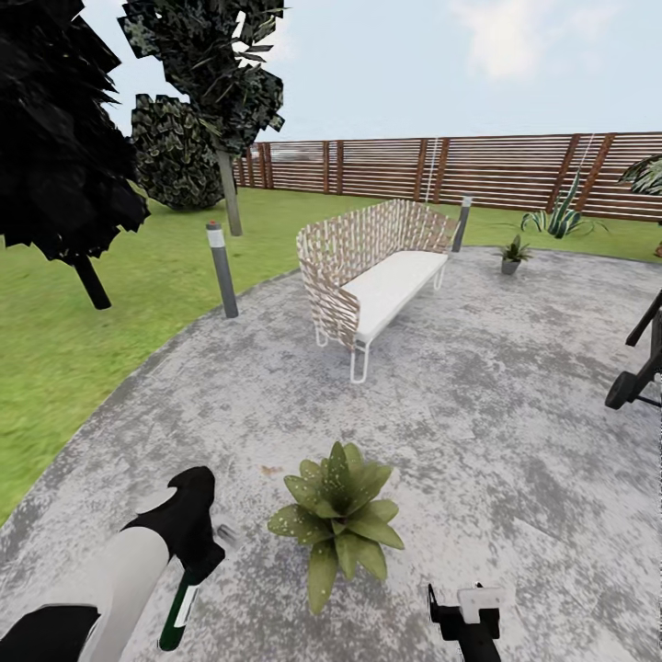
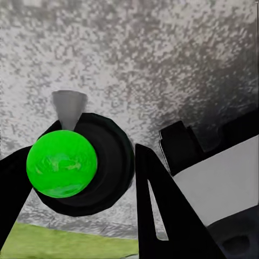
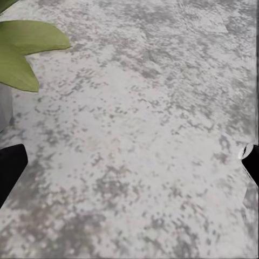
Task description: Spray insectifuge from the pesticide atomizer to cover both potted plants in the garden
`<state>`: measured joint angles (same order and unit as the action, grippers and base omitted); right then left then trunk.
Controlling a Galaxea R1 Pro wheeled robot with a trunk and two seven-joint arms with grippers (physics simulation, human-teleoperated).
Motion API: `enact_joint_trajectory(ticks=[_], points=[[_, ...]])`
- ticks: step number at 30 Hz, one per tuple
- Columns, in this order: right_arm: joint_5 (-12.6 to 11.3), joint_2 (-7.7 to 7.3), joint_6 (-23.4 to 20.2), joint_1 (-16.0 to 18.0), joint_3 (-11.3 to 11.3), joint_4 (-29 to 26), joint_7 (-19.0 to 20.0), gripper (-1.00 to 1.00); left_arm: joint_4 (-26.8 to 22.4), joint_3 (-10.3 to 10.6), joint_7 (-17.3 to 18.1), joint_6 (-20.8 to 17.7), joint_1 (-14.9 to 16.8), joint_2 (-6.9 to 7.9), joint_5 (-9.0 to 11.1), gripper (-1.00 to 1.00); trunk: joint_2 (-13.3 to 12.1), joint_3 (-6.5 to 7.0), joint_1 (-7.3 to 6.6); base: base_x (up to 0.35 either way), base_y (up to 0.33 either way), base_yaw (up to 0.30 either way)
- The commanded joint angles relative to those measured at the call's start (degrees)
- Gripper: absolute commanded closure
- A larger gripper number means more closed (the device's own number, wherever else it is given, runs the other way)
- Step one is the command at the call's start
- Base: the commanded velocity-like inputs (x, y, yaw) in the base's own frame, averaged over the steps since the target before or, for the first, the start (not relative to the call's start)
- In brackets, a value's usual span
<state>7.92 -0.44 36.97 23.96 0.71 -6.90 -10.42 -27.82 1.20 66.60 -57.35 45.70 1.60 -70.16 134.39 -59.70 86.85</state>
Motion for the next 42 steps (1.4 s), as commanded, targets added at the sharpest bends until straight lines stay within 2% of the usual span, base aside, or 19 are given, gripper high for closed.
enact_joint_trajectory(ticks=[1, 5, 9, 17, 20, 25, 35, 42], points=[[0.61, 0.0, 0.03, 0.03, 0.06, 0.04, -0.56, -1.0, -0.19, 0.12, 0.32, -0.4, 0.01, -0.27, -0.37, 1.0, 0.02, -0.05, -0.01, 0.0, -0.248, 0.0], [0.61, 0.0, 0.03, 0.03, 0.07, 0.06, -0.57, -1.0, -0.42, 0.12, 0.07, -0.4, -0.07, -1.02, -0.34, 1.0, 0.02, -0.05, -0.01, 0.0, -0.265, 0.0], [0.61, 0.06, 0.03, 0.03, 0.08, 0.06, -0.57, -1.0, -0.48, 0.06, 0.03, -0.4, -0.08, -1.12, -0.33, 1.0, 0.02, -0.05, -0.01, 0.0, -0.274, 0.0], [0.61, 0.09, 0.03, 0.03, 0.08, 0.11, -0.57, -1.0, 0.25, -0.06, -2.05, -0.37, -0.28, -1.07, -0.22, 1.0, 0.02, -0.05, -0.01, 0.0, -0.275, 0.0], [0.62, 0.09, 0.03, 0.03, 0.08, 0.13, -0.57, -1.0, 0.29, -0.08, -2.32, -0.32, -0.39, -1.07, 0.72, 1.0, 0.02, -0.05, -0.01, -0.014, -0.275, 0.0], [0.69, 0.09, 0.03, 0.03, 0.08, 0.13, -0.49, -1.0, 0.19, -0.09, -2.41, -0.31, -0.42, -1.07, 0.96, 1.0, 0.02, -0.05, -0.01, -0.029, -0.275, 0.0], [0.69, 0.12, 0.03, 0.03, 0.08, 0.13, -0.48, -1.0, 0.28, -0.06, -3.96, -0.31, -2.63, -1.07, 0.9, 1.0, 0.02, -0.05, -0.01, -0.046, -0.273, 0.0], [0.69, 0.26, 0.03, 0.03, 0.08, 0.13, -0.48, -1.0, -0.47, -0.12, -4.45, -0.31, -2.72, -0.3, 0.9, 1.0, 0.02, -0.18, -0.01, -0.033, -0.086, 0.081]])
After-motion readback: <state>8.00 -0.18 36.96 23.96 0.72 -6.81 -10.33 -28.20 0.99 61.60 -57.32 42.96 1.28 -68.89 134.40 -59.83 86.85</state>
